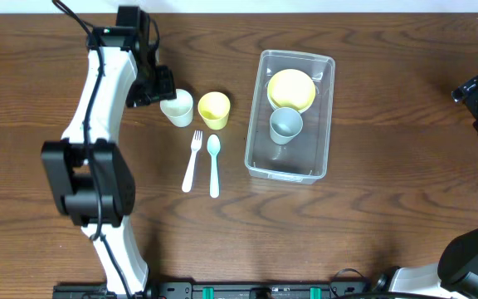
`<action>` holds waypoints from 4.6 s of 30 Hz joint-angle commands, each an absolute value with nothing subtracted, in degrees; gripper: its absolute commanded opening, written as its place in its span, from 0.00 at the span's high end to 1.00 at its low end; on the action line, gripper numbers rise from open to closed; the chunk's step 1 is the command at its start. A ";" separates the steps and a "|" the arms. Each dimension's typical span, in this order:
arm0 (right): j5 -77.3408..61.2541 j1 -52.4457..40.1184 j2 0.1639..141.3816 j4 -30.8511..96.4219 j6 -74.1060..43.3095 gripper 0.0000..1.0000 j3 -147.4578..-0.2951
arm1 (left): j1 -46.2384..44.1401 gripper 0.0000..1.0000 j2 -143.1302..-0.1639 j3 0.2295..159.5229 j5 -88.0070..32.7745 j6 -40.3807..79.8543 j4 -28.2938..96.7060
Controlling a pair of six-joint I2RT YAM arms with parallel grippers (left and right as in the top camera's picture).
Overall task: Pack container
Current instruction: 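Grasp the white cup with the left gripper, then drop the white cup into the grey cup in the container, then grasp the yellow cup with the left gripper, then stack the yellow cup onto the cups in the container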
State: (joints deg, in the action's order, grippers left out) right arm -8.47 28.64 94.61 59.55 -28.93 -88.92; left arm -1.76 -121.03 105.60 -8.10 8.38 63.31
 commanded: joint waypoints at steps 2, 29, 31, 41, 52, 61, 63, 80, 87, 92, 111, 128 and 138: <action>-8.16 28.86 94.80 59.61 -28.64 0.01 -88.75 | -1.67 0.36 -124.31 105.89 -10.96 8.78 62.63; -8.16 28.86 94.80 59.61 -28.67 0.01 -88.75 | -34.22 0.94 -105.23 114.43 1.69 2.96 65.63; -8.16 28.86 94.80 59.61 -28.67 0.01 -88.75 | -36.64 0.94 -108.40 114.43 2.83 2.79 64.34; -8.16 28.86 94.80 59.61 -28.67 0.01 -88.75 | -36.80 0.94 -121.12 114.43 4.16 2.81 60.16; -8.16 28.86 94.80 59.61 -28.64 0.01 -88.75 | -36.95 0.67 -123.90 114.52 3.90 2.83 60.14; -8.16 28.86 94.80 59.61 -28.64 0.01 -88.75 | -36.23 0.48 -114.78 118.93 6.72 3.33 64.47; -8.16 28.86 94.80 59.61 -28.67 0.01 -88.75 | -34.81 0.45 -111.31 118.98 10.00 3.70 65.65; -8.16 28.86 94.80 59.61 -28.67 0.01 -88.75 | -12.93 0.43 -123.35 114.50 -8.60 8.43 69.10; -8.16 28.86 94.80 59.61 -28.64 0.01 -88.75 | -13.56 0.54 -129.27 114.48 -8.58 8.45 68.31; -8.16 28.86 94.80 59.61 -28.64 0.01 -88.75 | -13.56 0.90 -131.39 114.50 -8.58 8.43 68.36; -8.16 28.86 94.80 59.61 -28.64 0.01 -88.75 | -31.03 0.94 -108.77 121.78 -3.20 3.20 70.22; -8.16 28.86 94.80 59.61 -28.64 0.01 -88.75 | -35.33 0.87 -125.62 120.97 4.80 1.08 64.16; -8.16 28.86 94.80 59.61 -28.64 0.01 -88.75 | -35.03 0.36 -115.61 125.91 5.30 1.30 76.79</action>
State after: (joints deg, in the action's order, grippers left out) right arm -8.47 28.64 94.61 59.55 -28.93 -88.92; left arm -35.64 -123.02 123.07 3.92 1.45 74.61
